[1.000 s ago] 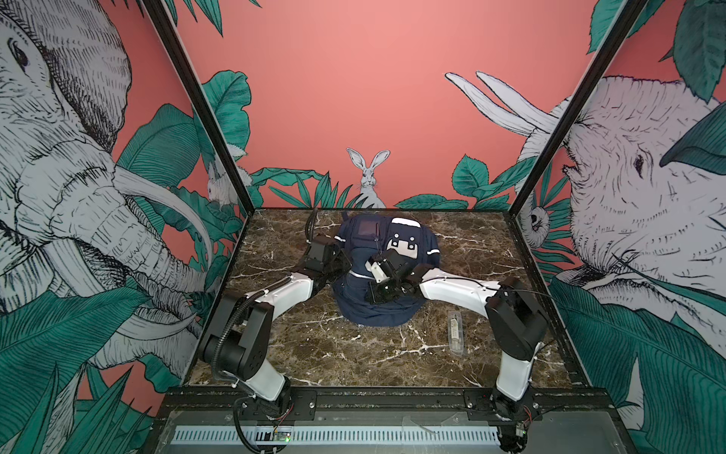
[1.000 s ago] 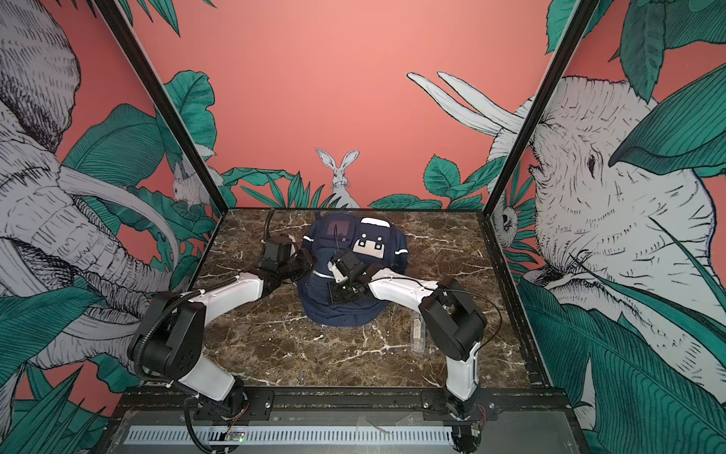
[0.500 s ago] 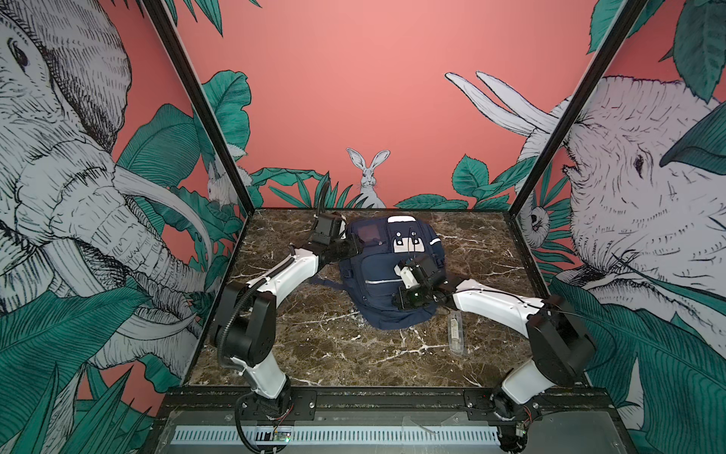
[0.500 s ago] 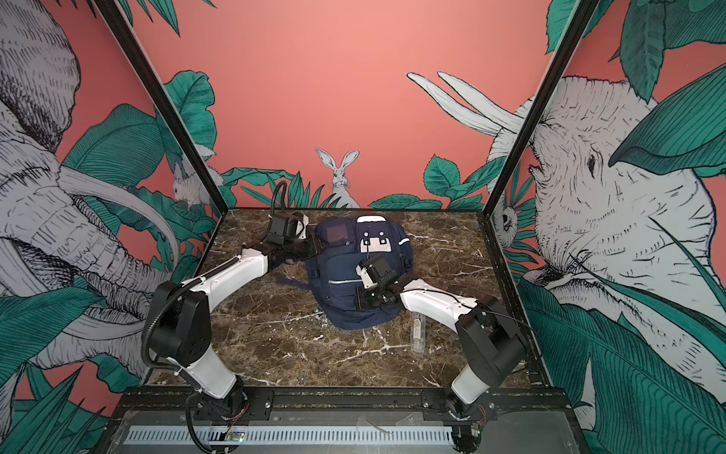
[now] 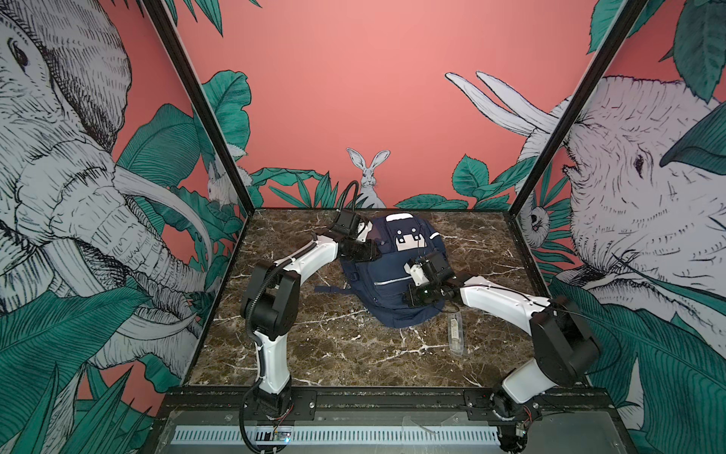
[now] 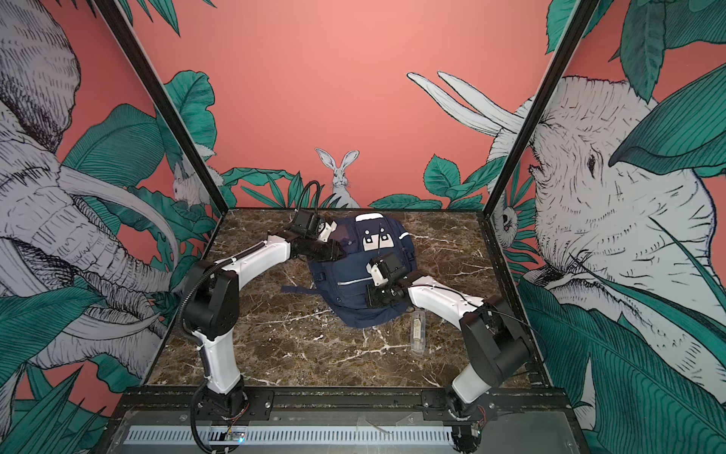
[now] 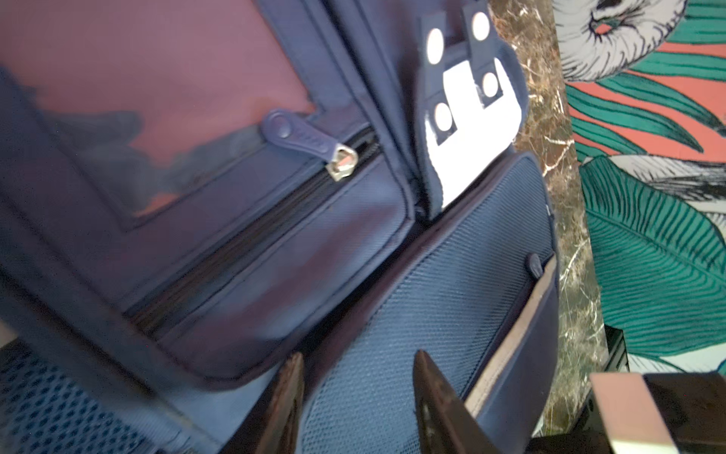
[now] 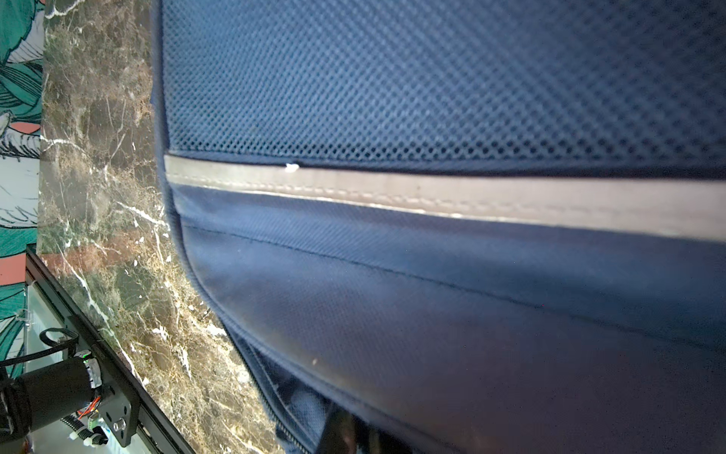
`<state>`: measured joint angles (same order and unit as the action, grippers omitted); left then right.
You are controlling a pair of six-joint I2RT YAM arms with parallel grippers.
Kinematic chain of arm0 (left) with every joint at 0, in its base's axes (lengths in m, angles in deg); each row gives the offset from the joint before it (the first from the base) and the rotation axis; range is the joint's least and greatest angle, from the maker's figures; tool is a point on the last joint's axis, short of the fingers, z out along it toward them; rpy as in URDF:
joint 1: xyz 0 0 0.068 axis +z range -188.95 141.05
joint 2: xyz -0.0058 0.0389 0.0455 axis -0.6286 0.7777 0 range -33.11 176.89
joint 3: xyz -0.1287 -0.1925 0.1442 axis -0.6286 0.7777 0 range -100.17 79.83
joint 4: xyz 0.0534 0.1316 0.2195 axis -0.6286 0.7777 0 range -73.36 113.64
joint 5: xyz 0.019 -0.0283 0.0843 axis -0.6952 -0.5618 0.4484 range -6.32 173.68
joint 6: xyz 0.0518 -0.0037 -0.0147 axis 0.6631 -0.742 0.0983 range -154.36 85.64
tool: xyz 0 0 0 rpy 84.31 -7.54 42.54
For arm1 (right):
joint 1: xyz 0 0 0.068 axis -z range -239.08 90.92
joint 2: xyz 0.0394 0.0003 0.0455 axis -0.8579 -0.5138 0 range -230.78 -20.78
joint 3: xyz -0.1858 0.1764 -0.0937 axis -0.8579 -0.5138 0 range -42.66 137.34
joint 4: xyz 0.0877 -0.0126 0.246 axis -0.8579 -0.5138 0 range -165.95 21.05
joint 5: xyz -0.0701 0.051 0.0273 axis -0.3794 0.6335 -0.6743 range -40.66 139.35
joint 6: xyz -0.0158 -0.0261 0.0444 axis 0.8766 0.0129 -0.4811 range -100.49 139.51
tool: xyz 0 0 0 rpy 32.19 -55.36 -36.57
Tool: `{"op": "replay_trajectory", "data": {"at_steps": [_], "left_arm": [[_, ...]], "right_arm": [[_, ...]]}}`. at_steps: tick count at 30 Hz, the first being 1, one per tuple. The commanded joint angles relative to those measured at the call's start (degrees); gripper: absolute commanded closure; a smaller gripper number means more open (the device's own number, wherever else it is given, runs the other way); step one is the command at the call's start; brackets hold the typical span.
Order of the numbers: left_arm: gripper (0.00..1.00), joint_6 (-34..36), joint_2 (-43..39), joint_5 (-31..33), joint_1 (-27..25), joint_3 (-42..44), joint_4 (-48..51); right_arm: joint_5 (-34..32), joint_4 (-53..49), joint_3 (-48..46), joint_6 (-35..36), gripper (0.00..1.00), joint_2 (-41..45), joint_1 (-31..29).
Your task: Pack the student bag
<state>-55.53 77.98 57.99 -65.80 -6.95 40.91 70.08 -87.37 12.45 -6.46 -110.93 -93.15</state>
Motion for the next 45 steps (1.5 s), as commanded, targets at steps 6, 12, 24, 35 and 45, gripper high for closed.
{"op": "replay_trajectory", "data": {"at_steps": [6,12,24,35,45], "left_arm": [[0.56,4.9,3.1,-1.3,-0.9,-4.4,5.4],[0.57,7.2,4.6,-1.8,-1.0,-5.8,7.0],[0.60,12.7,6.4,-0.1,-2.3,-7.7,11.0],[1.00,9.2,5.6,-2.8,-2.3,-6.8,7.3],[1.00,-8.7,-4.4,-2.1,4.5,7.7,-11.1]], "right_arm": [[-0.2,-1.1,1.6,1.6,1.00,0.2,1.2],[-0.3,-1.8,2.5,2.1,1.00,-0.1,1.5],[0.4,-1.8,2.9,2.5,1.00,-0.9,1.9],[1.4,-1.7,3.0,2.5,1.00,-0.7,2.1],[2.4,-1.1,1.1,2.3,1.00,-0.6,2.1]]}}
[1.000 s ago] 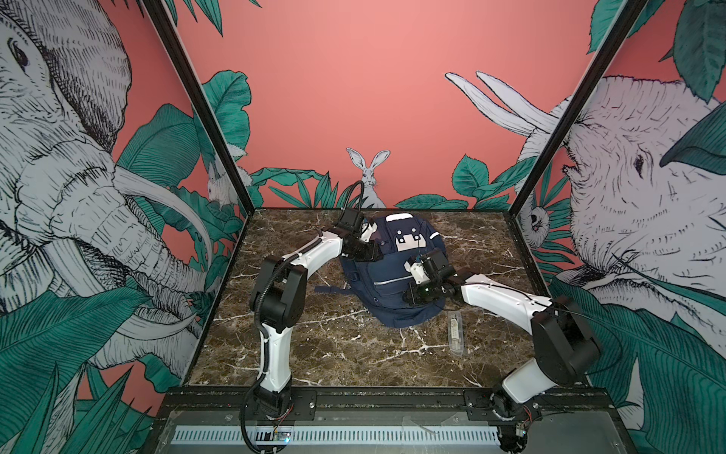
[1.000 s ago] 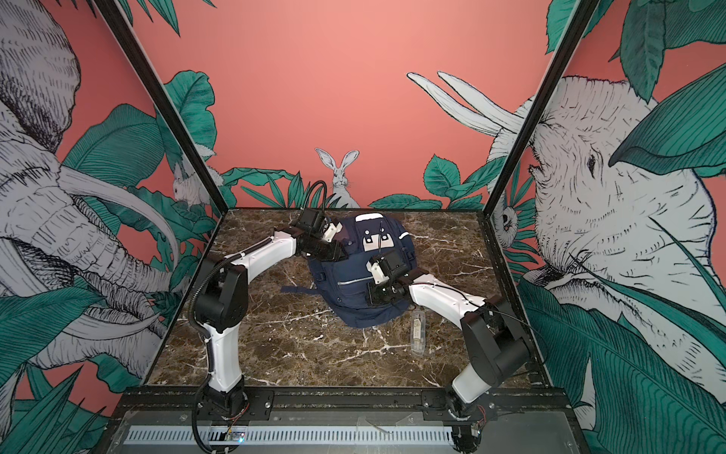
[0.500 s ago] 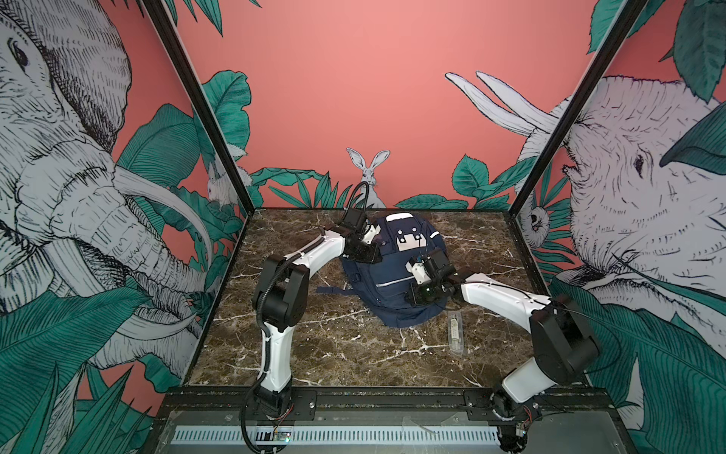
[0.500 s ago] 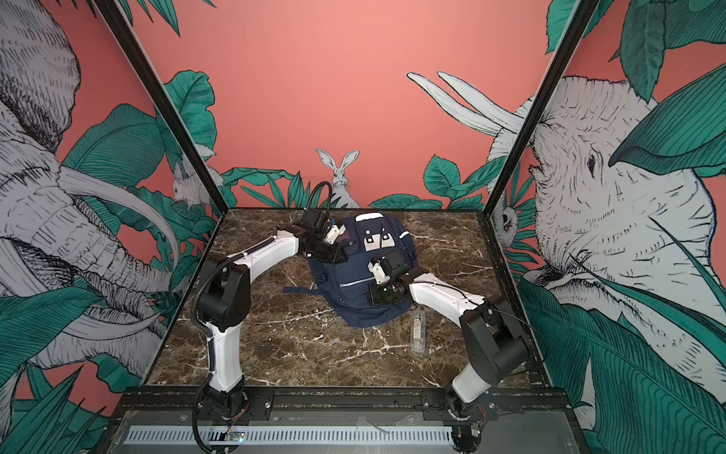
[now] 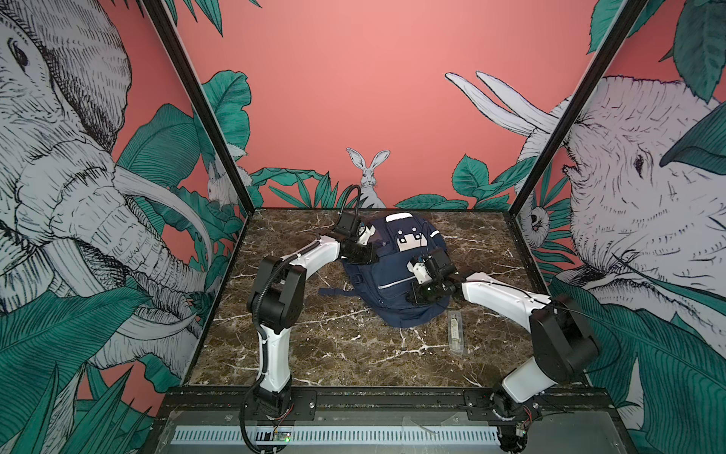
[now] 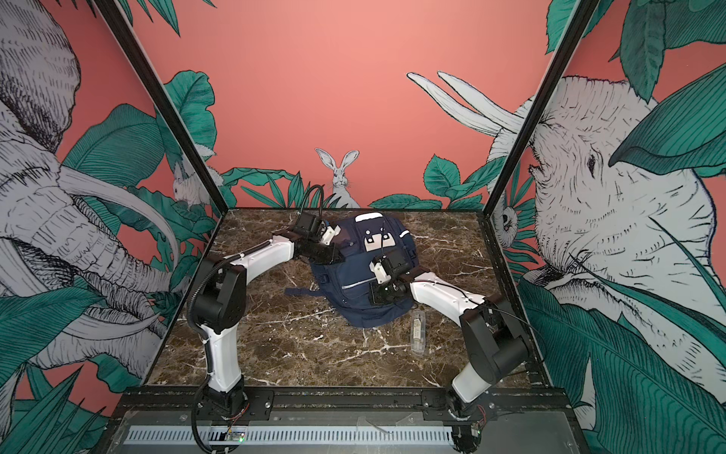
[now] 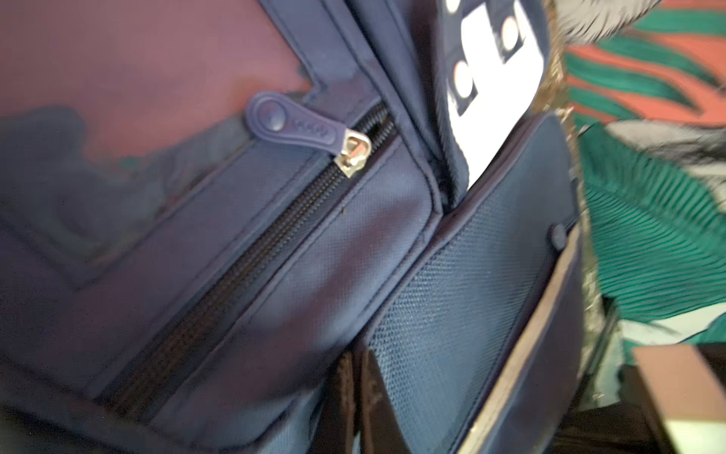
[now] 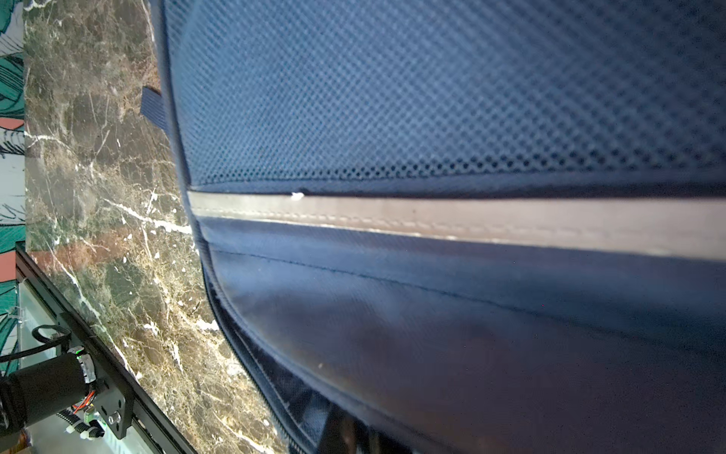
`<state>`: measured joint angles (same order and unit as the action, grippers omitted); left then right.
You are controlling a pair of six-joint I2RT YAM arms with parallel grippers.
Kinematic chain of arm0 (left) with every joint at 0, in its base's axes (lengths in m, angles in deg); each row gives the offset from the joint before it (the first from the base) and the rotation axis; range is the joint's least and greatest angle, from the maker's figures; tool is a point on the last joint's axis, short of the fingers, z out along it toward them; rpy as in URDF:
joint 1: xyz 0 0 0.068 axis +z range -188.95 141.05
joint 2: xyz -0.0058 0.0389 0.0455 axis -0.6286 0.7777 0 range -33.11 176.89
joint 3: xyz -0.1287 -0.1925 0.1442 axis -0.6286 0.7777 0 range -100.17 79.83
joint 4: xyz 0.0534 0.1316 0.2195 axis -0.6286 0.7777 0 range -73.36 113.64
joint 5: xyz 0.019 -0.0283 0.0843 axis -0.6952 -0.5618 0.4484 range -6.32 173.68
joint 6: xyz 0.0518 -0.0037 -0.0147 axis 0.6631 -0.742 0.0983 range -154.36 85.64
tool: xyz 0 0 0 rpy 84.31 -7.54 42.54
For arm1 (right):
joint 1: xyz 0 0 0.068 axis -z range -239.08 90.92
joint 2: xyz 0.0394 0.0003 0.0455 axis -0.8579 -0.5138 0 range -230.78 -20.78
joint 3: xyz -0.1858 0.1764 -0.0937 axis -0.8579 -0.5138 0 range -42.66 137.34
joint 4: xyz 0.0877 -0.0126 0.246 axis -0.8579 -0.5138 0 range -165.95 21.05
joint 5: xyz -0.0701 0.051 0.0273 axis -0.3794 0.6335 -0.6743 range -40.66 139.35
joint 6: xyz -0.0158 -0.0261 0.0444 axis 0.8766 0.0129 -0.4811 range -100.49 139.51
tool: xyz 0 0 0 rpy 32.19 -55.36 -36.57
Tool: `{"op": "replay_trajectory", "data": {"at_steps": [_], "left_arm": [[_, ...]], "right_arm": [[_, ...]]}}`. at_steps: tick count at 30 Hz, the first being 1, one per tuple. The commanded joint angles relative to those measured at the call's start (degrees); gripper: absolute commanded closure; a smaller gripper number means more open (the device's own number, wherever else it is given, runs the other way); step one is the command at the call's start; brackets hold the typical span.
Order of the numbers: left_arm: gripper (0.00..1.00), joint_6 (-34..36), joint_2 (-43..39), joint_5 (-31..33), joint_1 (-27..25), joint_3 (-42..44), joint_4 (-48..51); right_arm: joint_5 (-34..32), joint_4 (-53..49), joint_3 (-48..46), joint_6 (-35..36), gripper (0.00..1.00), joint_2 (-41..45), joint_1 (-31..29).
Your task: Pack the student bag
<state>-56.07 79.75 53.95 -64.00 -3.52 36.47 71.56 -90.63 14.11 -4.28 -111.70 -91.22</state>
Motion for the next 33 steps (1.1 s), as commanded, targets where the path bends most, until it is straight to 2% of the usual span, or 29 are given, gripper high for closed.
{"op": "replay_trajectory", "data": {"at_steps": [1,7,12,22,28,33], "left_arm": [[1.00,-9.7,-7.5,2.9,3.4,6.0,-8.4],[1.00,-16.0,-13.9,8.7,4.8,14.2,-15.3],[1.00,-22.5,-15.0,9.2,4.5,18.9,-22.5],[1.00,-25.0,-15.7,11.7,3.2,19.0,-24.3],[1.00,-26.3,-15.6,12.4,2.2,19.0,-25.0],[1.00,-27.4,-16.1,13.8,1.4,20.1,-26.1]], "right_arm": [[1.4,2.6,-0.6,-0.1,1.00,0.1,0.1],[2.2,4.1,-0.2,-0.8,1.00,-1.5,-2.3],[1.9,4.9,2.6,-2.0,1.00,-4.2,-6.5],[2.5,7.3,11.4,-5.6,1.00,-11.1,-13.7],[2.9,11.5,13.9,-10.8,1.00,-13.2,-14.7],[0.4,16.2,13.9,-15.8,1.00,-13.6,-14.7]]}}
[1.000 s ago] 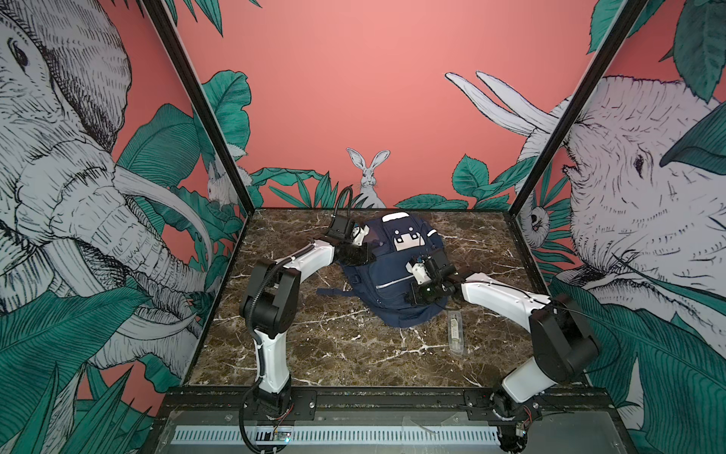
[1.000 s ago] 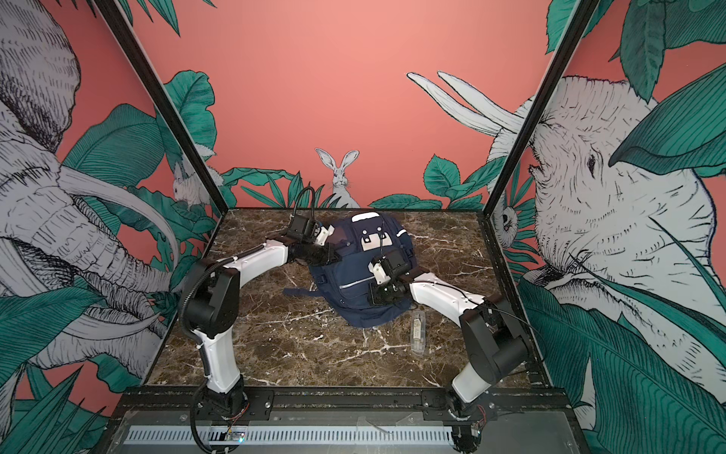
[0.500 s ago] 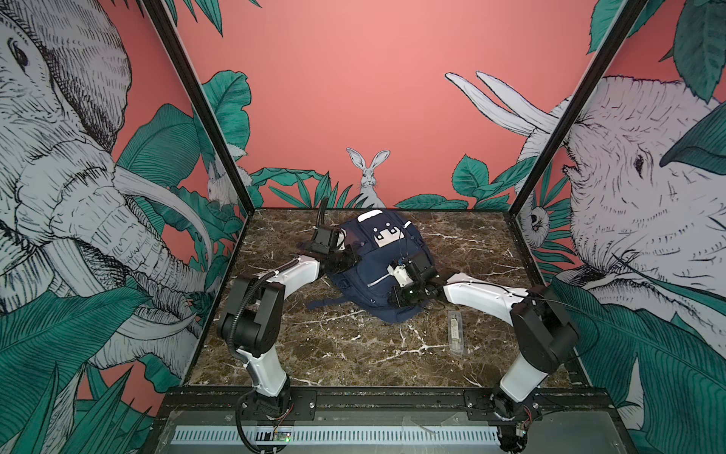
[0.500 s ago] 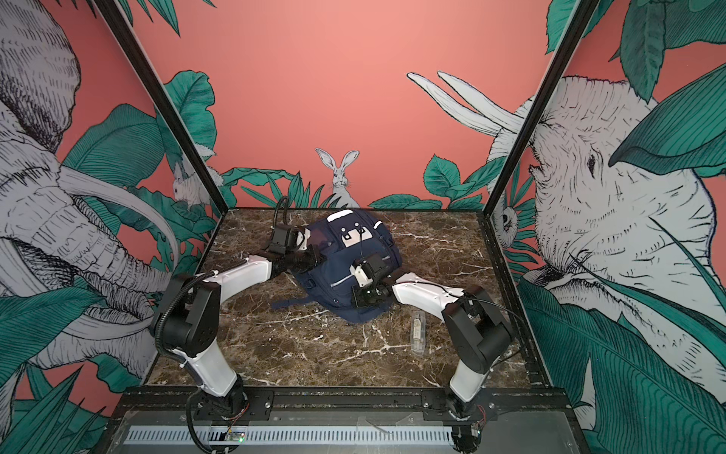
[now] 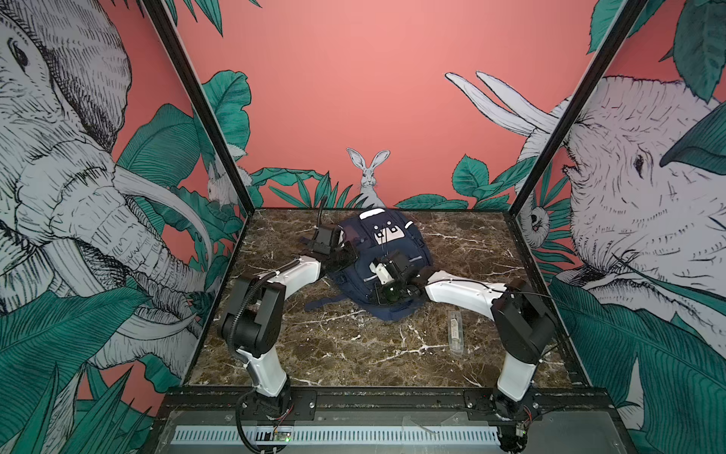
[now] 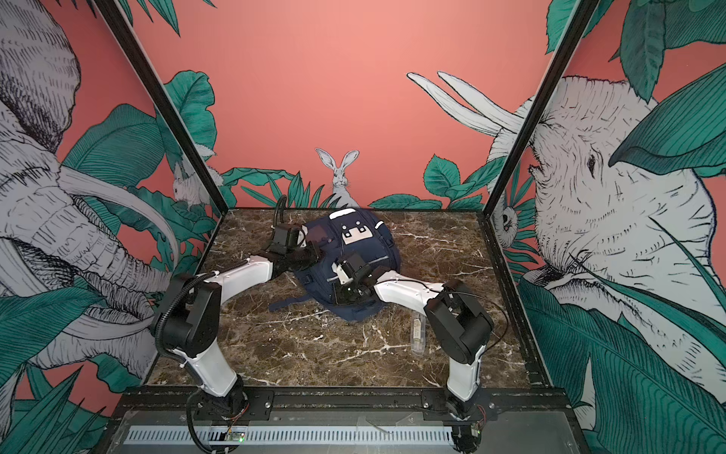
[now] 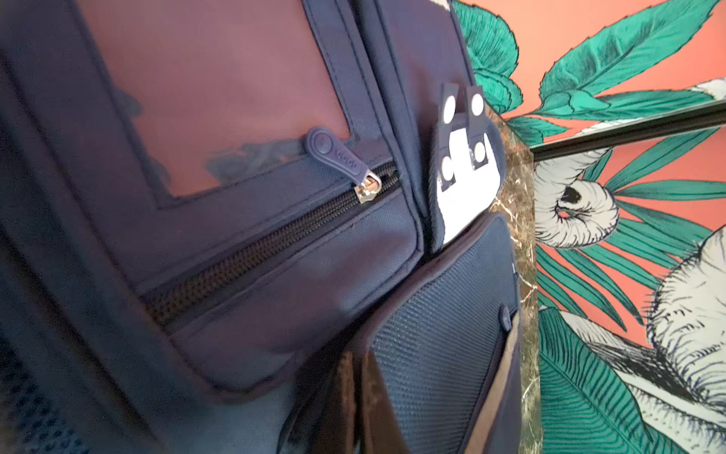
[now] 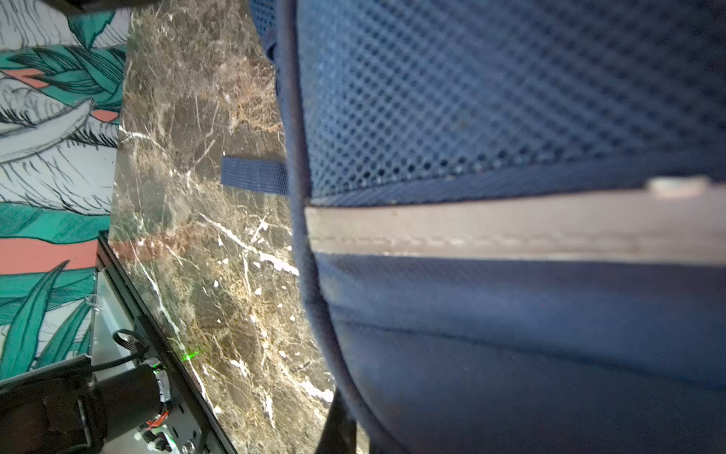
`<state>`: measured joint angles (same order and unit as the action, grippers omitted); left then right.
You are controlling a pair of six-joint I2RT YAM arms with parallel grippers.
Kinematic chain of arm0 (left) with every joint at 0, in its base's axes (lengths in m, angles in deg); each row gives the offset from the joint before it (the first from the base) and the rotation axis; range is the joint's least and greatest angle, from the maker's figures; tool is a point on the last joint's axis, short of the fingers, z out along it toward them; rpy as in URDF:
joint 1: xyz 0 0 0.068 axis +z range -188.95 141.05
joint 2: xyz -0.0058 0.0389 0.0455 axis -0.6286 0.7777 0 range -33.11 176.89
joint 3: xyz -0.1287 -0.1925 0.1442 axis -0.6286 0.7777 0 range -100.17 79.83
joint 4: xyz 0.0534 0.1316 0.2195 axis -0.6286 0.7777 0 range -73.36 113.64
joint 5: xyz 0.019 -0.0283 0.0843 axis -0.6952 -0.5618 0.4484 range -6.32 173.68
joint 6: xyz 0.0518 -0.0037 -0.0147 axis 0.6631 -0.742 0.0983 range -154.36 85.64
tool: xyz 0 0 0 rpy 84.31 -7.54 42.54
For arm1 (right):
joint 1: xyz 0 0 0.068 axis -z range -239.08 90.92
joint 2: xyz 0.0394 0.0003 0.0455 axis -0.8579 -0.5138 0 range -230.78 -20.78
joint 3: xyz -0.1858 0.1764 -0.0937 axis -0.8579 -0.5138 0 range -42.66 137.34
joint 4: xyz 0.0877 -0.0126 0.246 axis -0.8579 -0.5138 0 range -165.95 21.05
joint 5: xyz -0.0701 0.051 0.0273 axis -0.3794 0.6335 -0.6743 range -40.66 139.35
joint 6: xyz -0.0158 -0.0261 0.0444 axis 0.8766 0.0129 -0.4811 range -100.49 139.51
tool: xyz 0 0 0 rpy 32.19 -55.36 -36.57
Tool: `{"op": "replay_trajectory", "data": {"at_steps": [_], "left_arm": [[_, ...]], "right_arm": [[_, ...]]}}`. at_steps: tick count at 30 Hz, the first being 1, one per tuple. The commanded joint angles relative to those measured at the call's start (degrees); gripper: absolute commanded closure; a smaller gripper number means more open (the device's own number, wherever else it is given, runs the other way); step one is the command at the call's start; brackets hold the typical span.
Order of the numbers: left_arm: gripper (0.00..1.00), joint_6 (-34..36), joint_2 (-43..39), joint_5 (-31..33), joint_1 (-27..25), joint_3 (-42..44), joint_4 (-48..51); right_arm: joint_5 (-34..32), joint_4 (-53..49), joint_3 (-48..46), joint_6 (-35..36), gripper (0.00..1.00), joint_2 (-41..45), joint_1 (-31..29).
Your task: Pack the student bag
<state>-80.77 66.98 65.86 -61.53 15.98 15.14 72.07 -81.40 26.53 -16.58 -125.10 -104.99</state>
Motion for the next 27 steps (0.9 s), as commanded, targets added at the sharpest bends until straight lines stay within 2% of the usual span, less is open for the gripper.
{"op": "replay_trajectory", "data": {"at_steps": [1,6,13,17,21,27], "left_arm": [[1.00,-2.8,-3.4,2.0,-1.1,0.7,-4.8],[1.00,-4.1,-4.7,4.3,-1.8,2.5,-5.6],[1.00,-8.3,-8.6,11.0,-3.1,8.0,-8.6],[1.00,-9.4,-9.8,13.4,-3.5,9.1,-8.6],[1.00,-10.6,-10.0,14.7,-3.8,9.6,-9.0],[1.00,-12.7,-9.0,16.6,-6.0,9.4,-10.0]], "right_arm": [[-1.0,7.8,1.4,-4.6,1.00,-0.1,-0.9],[-3.6,11.9,0.0,-9.0,1.00,0.5,-0.7],[-6.1,17.0,-6.1,-13.7,1.00,3.1,0.1],[-6.8,16.5,-10.2,-12.8,1.00,5.6,1.0],[-6.4,17.2,-13.4,-12.7,1.00,7.6,2.0],[-3.5,21.0,-11.3,-15.5,1.00,6.2,1.8]]}}
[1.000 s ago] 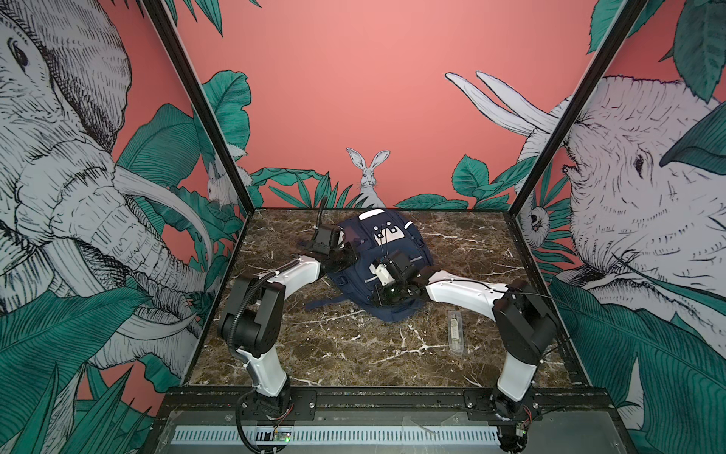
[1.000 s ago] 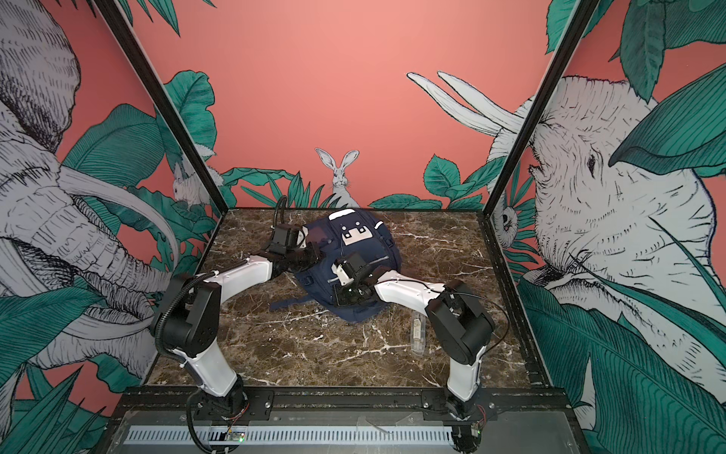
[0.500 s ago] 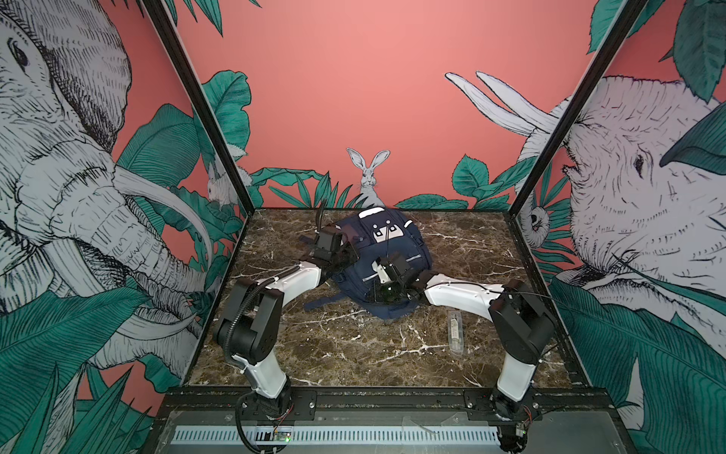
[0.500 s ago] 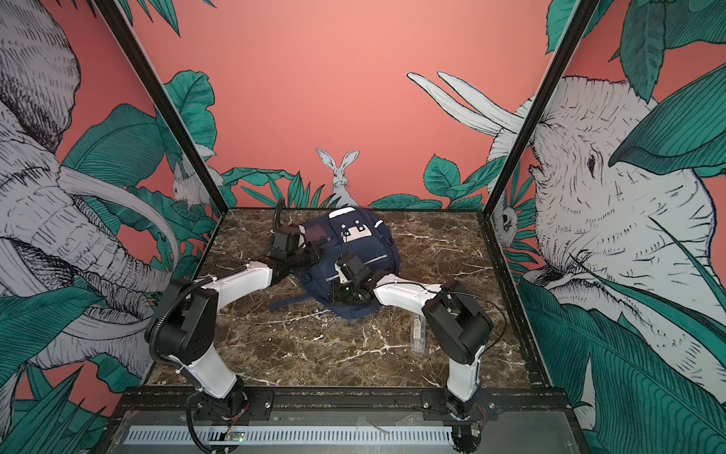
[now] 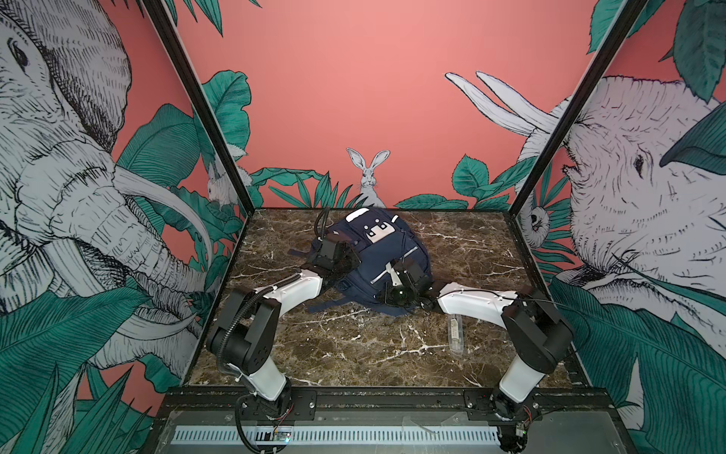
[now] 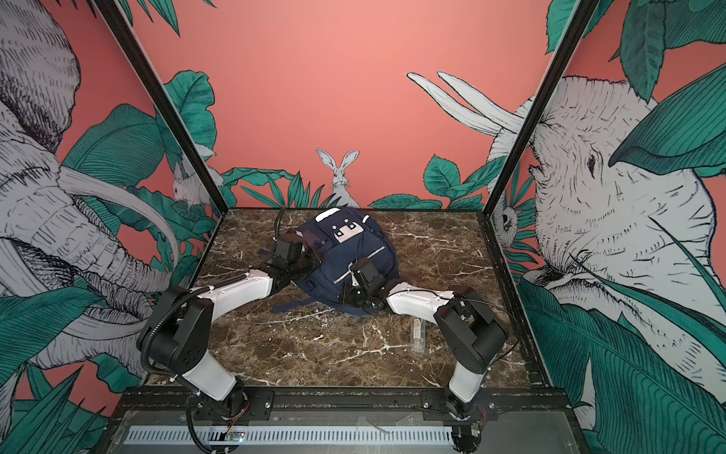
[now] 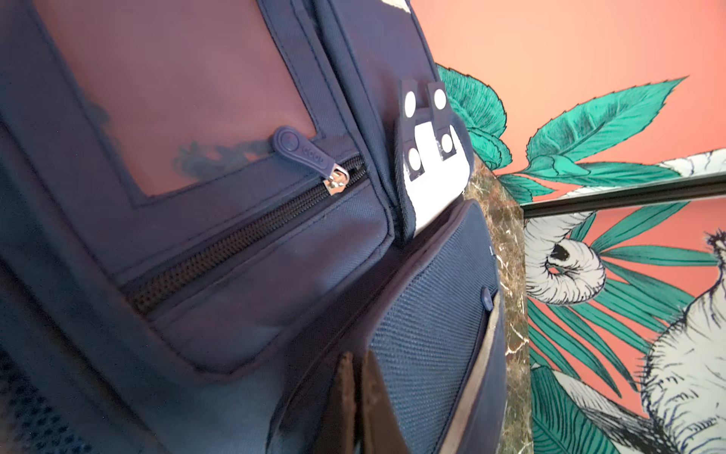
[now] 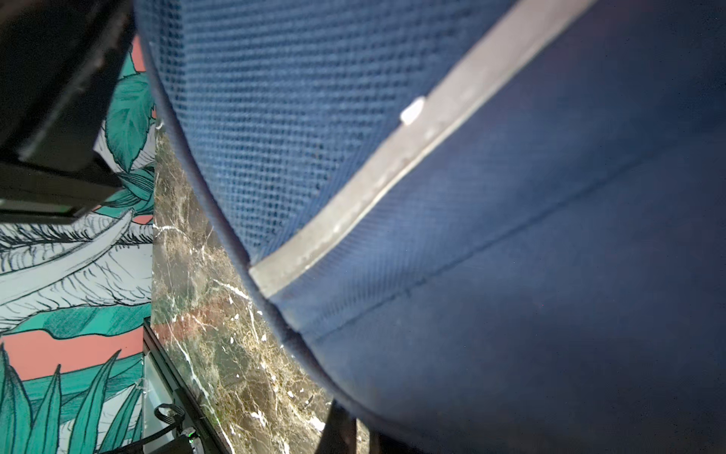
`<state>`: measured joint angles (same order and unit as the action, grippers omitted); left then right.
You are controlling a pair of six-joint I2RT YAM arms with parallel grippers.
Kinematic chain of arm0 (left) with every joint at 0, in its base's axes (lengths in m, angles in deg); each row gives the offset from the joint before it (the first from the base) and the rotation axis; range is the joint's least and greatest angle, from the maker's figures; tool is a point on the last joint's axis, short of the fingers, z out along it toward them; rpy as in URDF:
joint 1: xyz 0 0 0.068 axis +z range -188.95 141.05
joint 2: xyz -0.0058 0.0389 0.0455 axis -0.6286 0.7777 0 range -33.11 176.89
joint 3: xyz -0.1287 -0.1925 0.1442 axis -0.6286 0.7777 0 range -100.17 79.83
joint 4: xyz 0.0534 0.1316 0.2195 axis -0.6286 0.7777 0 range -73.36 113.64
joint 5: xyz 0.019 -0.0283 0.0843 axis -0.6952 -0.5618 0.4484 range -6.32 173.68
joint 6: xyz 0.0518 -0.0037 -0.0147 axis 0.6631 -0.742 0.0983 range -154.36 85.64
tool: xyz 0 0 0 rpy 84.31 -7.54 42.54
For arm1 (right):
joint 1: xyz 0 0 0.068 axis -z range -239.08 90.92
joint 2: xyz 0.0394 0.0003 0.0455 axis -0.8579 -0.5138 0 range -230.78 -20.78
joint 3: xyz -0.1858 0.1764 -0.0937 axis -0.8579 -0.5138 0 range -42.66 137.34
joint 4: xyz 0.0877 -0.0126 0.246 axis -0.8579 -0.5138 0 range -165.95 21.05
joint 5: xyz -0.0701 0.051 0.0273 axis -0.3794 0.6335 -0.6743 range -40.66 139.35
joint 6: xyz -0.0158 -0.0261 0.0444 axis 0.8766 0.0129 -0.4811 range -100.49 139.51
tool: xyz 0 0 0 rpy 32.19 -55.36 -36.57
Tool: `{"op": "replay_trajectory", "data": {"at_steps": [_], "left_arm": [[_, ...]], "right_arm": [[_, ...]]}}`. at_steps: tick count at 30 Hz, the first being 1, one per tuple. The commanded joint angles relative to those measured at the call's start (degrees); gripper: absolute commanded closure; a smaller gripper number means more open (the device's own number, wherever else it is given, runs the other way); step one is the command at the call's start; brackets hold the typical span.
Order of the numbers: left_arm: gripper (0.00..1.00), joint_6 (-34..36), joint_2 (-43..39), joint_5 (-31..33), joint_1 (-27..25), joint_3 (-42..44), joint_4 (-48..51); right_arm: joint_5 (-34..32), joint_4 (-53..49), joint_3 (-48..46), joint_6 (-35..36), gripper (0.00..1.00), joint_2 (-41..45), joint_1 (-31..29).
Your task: Pack the student bag
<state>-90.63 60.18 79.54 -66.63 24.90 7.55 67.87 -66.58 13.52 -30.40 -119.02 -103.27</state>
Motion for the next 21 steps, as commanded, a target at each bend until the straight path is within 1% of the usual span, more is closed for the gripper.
{"op": "replay_trajectory", "data": {"at_steps": [1,7,10,12,16,19,21], "left_arm": [[1.00,-3.2,-2.0,3.1,-1.2,0.4,-2.4],[1.00,-3.9,-2.2,3.6,-2.0,0.8,-2.2],[1.00,-3.7,-3.0,4.6,-1.9,1.1,-1.7],[1.00,-3.2,-3.2,5.0,-2.0,1.0,-1.6],[1.00,-2.4,-3.0,5.6,-1.9,0.2,-0.9],[1.00,-2.0,-2.3,4.7,-1.9,-0.6,-0.9],[1.00,-2.2,-1.4,3.4,-1.9,-1.3,-0.9]], "right_arm": [[0.9,6.4,2.6,-1.9,1.00,-0.5,0.1],[3.7,8.7,7.2,-4.1,1.00,-3.3,-0.1],[3.6,7.3,7.7,-3.7,1.00,-2.0,-0.1],[2.4,4.8,6.9,-2.1,1.00,-0.1,-0.1],[-2.0,-4.3,5.3,4.3,1.00,4.1,0.1],[-4.2,-11.0,5.1,8.6,1.00,6.0,0.6],[-4.0,-15.4,6.7,11.3,1.00,6.1,0.8]]}}
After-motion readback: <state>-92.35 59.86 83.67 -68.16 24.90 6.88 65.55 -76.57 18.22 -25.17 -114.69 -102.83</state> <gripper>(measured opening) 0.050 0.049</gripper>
